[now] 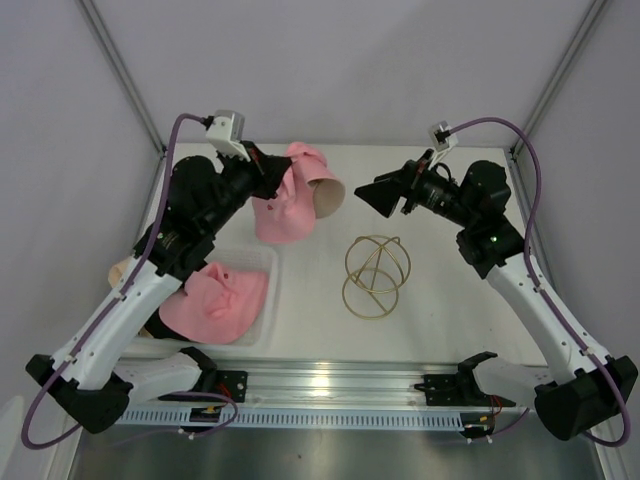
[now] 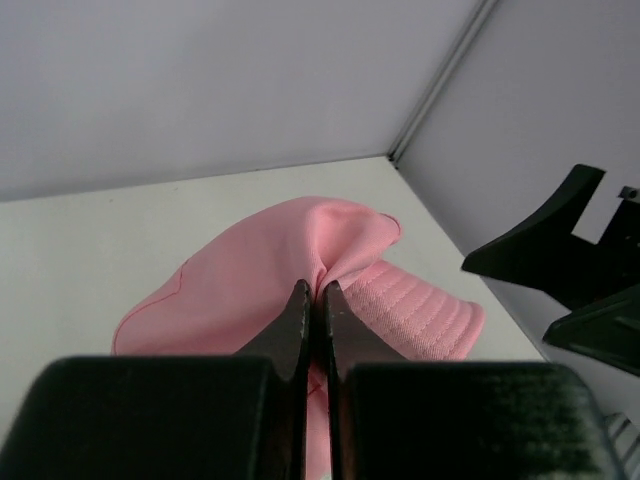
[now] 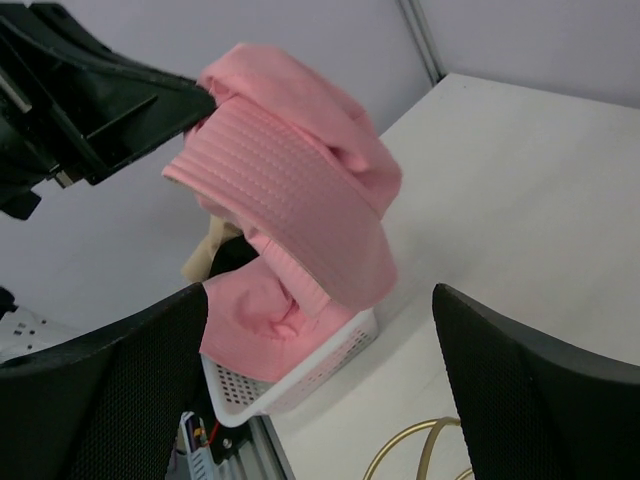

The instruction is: Stack the hats

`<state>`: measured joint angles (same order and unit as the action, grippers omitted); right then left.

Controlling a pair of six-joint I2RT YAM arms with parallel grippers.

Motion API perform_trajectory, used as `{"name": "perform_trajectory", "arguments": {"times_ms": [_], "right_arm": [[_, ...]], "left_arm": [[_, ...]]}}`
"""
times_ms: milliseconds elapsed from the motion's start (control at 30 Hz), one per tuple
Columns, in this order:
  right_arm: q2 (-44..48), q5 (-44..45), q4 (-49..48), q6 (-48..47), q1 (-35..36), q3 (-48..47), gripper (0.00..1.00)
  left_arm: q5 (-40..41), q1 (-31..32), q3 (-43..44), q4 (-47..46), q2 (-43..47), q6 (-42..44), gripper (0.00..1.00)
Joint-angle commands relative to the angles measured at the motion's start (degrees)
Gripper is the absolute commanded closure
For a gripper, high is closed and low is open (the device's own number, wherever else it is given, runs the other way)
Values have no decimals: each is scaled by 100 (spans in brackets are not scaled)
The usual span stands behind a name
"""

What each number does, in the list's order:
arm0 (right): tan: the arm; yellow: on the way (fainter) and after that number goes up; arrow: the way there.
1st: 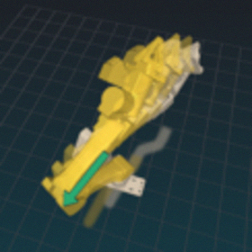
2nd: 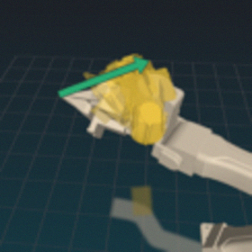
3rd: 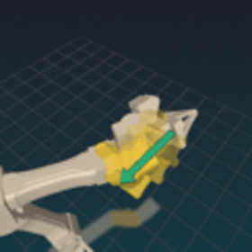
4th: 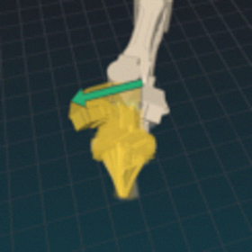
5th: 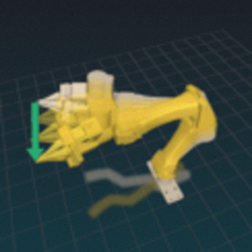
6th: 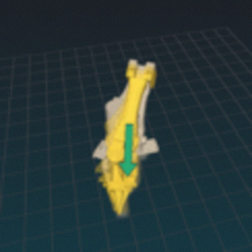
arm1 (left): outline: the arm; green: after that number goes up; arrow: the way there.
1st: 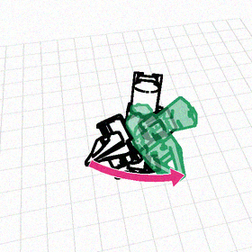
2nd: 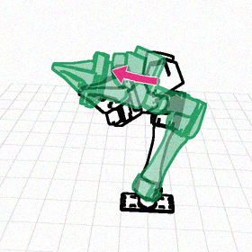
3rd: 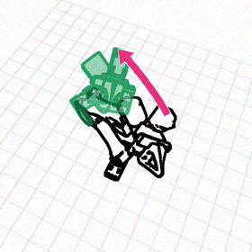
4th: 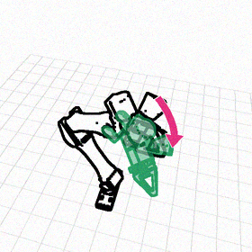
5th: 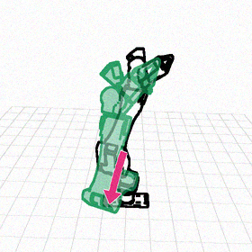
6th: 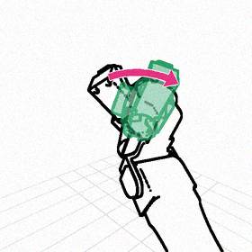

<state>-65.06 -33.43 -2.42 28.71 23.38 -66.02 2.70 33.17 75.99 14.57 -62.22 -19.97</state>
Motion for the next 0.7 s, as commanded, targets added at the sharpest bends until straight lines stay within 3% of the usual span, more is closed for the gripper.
{"name": "perform_trajectory", "arguments": {"times_ms": [0,67,167,300,367,433,533,600,667], "right_arm": [[247,-557,-224,-145,27,44,4],[335,-744,-15,-1118,27,115,5],[581,26,162,-2076,53,440,1],[670,792,118,-2492,53,722,1],[574,1600,188,-2554,53,687,2],[494,2058,198,-2616,53,617,7],[476,1947,-144,-2493,53,713,9],[468,1919,-522,-2458,53,836,13],[441,2208,-681,-2493,53,863,30]], "left_arm": [[-225,330,460,-832,-343,195,99],[-435,401,671,-842,-615,160,99],[-656,471,961,-868,-870,63,99],[-1156,489,1199,-921,-1038,-139,99],[-1499,515,1383,-842,-1064,-148,99],[-1858,542,1489,-754,-1082,-148,99],[-2368,542,1533,-683,-1117,-323,99],[-2975,559,1621,-596,-1178,-411,99],[-3318,585,1700,-499,-1249,-403,99]]}}
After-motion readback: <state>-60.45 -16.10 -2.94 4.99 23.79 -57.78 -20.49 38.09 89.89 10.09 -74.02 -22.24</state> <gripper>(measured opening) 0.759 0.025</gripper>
